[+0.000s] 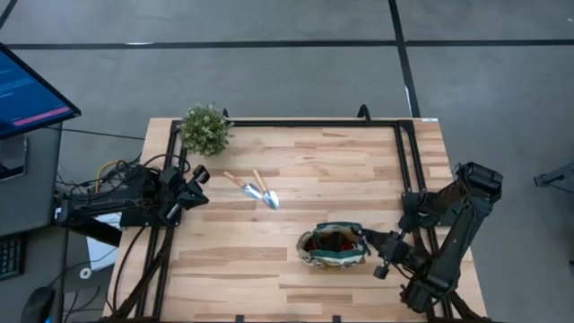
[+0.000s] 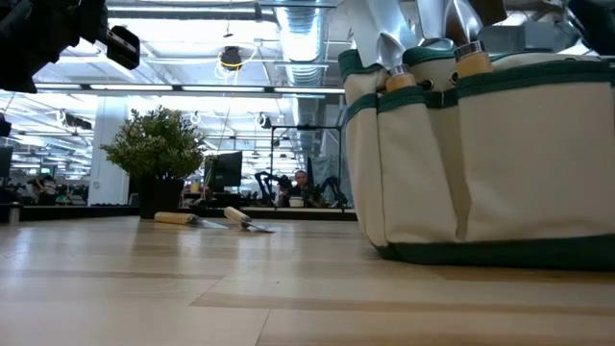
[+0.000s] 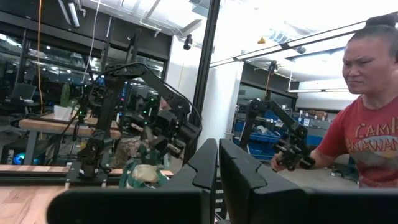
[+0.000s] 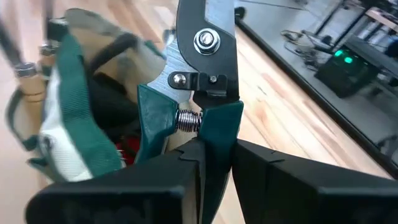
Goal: Pick & Place Garden tools in Gardening bag
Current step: Put the green shear scissors into the yellow gardening bag
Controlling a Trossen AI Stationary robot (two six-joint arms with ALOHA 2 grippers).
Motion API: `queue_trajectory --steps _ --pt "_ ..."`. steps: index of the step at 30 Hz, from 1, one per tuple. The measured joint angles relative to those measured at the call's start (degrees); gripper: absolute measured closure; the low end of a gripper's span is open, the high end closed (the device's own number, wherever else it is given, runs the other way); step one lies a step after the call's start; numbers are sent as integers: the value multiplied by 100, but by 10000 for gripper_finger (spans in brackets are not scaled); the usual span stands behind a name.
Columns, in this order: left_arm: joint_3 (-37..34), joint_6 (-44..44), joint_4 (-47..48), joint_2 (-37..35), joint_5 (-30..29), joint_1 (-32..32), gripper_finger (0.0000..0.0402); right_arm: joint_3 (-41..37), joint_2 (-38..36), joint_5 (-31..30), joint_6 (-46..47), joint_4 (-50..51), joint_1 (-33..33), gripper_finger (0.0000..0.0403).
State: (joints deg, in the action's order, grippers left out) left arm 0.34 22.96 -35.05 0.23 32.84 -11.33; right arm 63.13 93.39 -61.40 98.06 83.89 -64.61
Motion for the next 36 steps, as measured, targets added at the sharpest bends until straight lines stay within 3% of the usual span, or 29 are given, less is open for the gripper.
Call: queue_trajectory --steps 3,9,21,29,36 --pt "0 2 2 0 0 0 384 -160 70 -80 575 144 -50 356" --pt "0 0 2 0 -2 2 384 -396 73 -926 965 30 166 356" --pt "0 0 2 0 0 2 384 -625 71 -1599 -814 -1995 654 356" --pt "0 0 2 0 -2 0 384 -625 71 -1888 -949 -2320 342 356" --pt "0 0 2 0 0 2 384 -625 23 -2409 -461 -2317 -200 356"
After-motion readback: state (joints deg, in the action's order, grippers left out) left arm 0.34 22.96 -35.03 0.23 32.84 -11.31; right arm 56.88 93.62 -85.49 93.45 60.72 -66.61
